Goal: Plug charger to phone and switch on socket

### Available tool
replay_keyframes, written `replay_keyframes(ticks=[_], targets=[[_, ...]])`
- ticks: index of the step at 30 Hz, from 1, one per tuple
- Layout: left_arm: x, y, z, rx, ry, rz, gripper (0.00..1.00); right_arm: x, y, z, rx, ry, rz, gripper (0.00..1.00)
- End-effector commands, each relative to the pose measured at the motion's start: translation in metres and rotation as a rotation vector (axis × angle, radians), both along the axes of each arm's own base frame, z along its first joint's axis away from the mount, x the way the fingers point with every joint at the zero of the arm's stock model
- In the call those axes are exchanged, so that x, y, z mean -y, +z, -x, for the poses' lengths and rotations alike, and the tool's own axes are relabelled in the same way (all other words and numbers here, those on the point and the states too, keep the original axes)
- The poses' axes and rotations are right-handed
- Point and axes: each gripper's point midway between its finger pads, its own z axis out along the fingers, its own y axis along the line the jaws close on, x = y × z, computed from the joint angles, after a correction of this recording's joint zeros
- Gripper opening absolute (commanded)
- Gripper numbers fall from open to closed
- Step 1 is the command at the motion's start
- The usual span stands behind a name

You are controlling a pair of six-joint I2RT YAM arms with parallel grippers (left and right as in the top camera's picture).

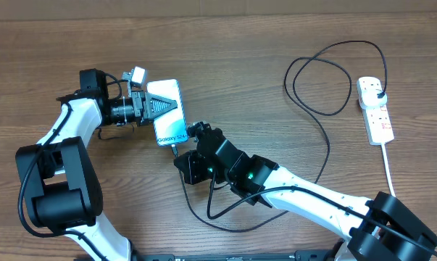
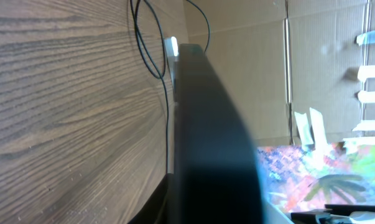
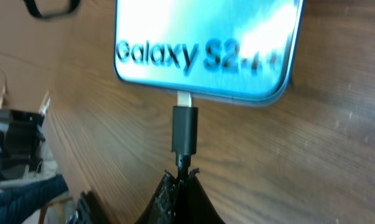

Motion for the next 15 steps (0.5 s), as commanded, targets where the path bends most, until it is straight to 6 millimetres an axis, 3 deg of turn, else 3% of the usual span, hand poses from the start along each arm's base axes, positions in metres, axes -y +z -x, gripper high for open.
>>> replay_keyframes(ticks=[1, 3, 4, 8, 11, 15], targets=[[0.004, 0.009, 0.002, -0.036, -0.005, 0.039, 0.14, 0.001, 0.003, -0.008, 0.036, -0.026, -0.005, 0.04], [0.004, 0.009, 0.002, -0.045, -0.003, 0.041, 0.11, 0.0, 0.005, -0.007, 0.036, -0.02, -0.014, 0.04], [0.003, 0.008, 0.0, -0.031, -0.003, 0.036, 0.04, -0.001, 0.005, -0.005, 0.028, -0.008, -0.018, 0.04], [-0.002, -0.011, -0.008, -0.01, 0.03, -0.09, 0.04, 0.0, -0.001, 0.005, -0.014, 0.026, -0.007, 0.04], [-0.003, -0.019, -0.001, -0.097, 0.038, -0.117, 0.04, 0.004, -0.004, 0.008, -0.031, 0.028, 0.013, 0.04], [0.002, 0.008, 0.008, 0.002, -0.014, 0.033, 0.04, 0.008, 0.004, 0.012, -0.033, 0.029, 0.015, 0.04]])
